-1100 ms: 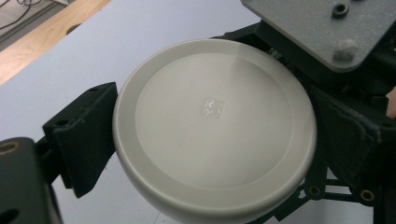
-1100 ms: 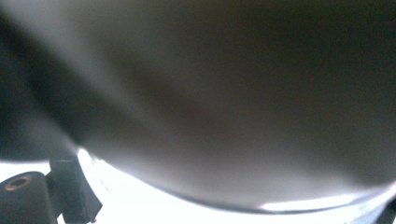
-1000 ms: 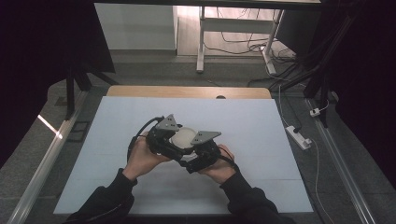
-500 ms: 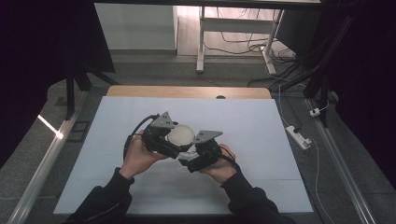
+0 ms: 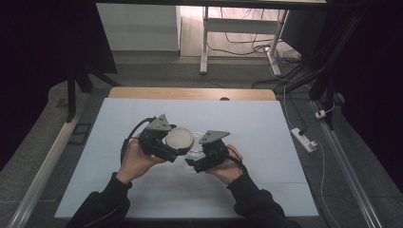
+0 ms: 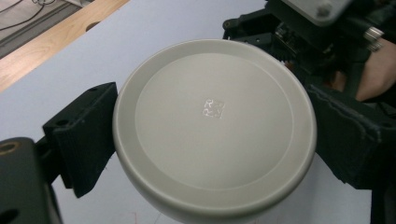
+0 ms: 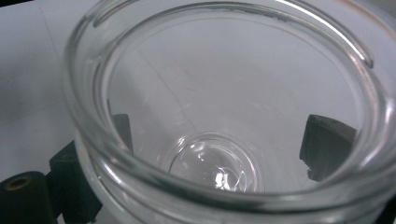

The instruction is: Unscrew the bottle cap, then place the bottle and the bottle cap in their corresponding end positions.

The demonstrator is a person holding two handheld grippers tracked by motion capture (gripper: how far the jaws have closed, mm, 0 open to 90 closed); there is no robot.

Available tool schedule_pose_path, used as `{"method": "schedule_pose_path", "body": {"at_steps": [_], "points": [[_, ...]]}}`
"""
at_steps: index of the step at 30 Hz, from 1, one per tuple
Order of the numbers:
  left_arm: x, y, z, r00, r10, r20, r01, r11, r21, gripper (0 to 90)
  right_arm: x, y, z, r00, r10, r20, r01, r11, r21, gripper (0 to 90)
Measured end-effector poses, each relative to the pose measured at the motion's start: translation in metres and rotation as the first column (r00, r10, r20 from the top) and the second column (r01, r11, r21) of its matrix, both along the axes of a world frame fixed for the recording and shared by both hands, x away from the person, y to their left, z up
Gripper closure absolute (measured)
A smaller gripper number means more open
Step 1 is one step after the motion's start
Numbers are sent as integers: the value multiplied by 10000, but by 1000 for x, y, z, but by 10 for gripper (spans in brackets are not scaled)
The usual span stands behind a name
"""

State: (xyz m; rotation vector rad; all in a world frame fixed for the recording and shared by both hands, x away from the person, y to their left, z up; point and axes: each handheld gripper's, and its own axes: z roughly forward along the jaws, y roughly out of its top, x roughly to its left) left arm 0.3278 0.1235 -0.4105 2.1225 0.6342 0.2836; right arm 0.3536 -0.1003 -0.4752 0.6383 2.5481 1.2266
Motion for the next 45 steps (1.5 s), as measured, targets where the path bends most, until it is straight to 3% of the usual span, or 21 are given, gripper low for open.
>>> {"method": "schedule_pose_path", "body": {"at_steps": [20,45], "points": [[-16,4,-11,9989,-465,-11,465,9987,-194,79,15,-11,0,9984,-557,56,557,9985,6,67],[-32,-8,-27,9943,-1065,-64,1064,9942,-127,79,44,-13,1,9944,-1052,79,1050,9942,223,66]]}}
